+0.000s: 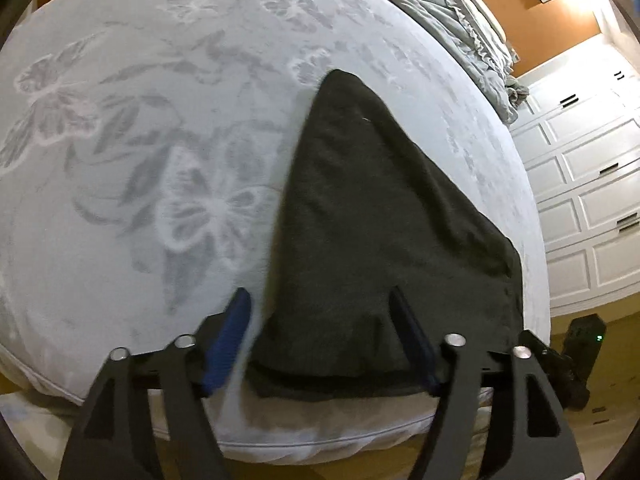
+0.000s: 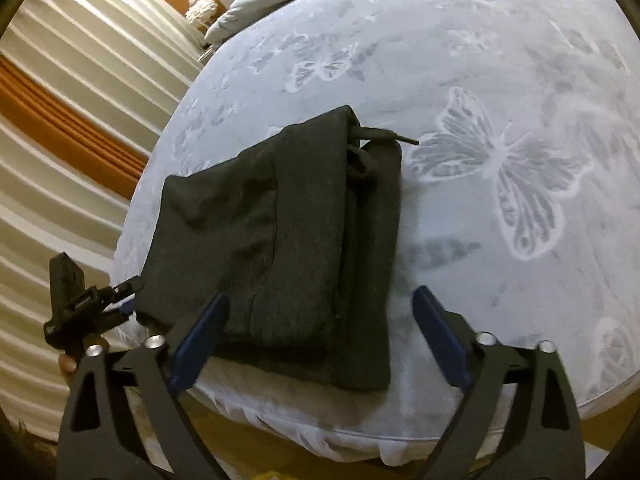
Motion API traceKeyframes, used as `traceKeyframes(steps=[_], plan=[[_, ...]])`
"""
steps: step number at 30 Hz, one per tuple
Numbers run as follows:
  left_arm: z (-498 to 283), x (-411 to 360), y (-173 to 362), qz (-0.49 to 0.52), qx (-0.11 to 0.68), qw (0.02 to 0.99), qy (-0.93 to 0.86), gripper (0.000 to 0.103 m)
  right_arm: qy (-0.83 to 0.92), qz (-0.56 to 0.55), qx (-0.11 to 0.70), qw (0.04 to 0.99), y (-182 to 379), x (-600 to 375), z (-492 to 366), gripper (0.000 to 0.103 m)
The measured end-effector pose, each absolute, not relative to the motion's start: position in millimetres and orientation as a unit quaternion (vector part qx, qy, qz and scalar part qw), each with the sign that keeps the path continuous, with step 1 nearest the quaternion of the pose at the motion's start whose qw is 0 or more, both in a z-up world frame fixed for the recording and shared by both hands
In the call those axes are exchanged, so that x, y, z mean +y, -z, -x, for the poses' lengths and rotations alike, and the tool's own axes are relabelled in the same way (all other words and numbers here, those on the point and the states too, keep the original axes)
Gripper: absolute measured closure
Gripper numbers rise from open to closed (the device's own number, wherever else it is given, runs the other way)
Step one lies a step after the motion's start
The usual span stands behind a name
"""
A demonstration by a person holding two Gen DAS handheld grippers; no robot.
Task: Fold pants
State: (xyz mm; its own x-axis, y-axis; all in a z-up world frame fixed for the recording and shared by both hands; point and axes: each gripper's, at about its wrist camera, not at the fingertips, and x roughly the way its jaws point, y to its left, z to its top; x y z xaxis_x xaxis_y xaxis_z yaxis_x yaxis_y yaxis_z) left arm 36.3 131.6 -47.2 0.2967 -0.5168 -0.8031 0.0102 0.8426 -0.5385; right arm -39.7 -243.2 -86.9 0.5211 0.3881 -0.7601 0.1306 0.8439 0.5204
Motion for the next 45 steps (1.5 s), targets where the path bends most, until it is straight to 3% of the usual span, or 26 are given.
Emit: traceKeyframes(steps=[9,26,27,28,29,30,31,33,35,45], plan=[[-52,93,48,0.170,0.575,0.783,0.164,0.026,-0.093,-0.292,0.500,0.810,100,-233,37,0.009],[-80,68,56,0.189,0.571,0.776,0.190,0.025,-0.103,-0.348,0.476,0.801,106,-228,14,0.009],[-81,65,56,0.186,0.568,0.778,0.193,0.025,-0.103,-0.350,0.474,0.802,106,-228,14,0.011],[-82,63,57,0.186,0.565,0.780,0.196,0.025,-0.100,-0.350,0.471,0.803,106,-228,13,0.023],[-82,62,56,0.186,0.560,0.782,0.200,0.031,-0.095,-0.346,0.470,0.806,106,-228,13,0.033],[-81,63,55,0.186,0.553,0.787,0.199,0.041,-0.087,-0.340,0.472,0.809,107,-228,13,0.054],[-79,64,54,0.179,0.548,0.794,0.195,0.061,-0.079,-0.338,0.474,0.810,108,-229,14,0.066],[-72,73,49,0.199,0.544,0.789,0.204,0.071,-0.086,-0.352,0.465,0.808,103,-233,23,0.072],[-58,83,37,0.202,0.538,0.790,0.214,0.082,-0.095,-0.340,0.453,0.819,89,-228,37,0.073],[97,130,-10,0.166,0.528,0.786,0.276,0.086,-0.160,-0.262,0.464,0.831,47,-179,185,0.073]])
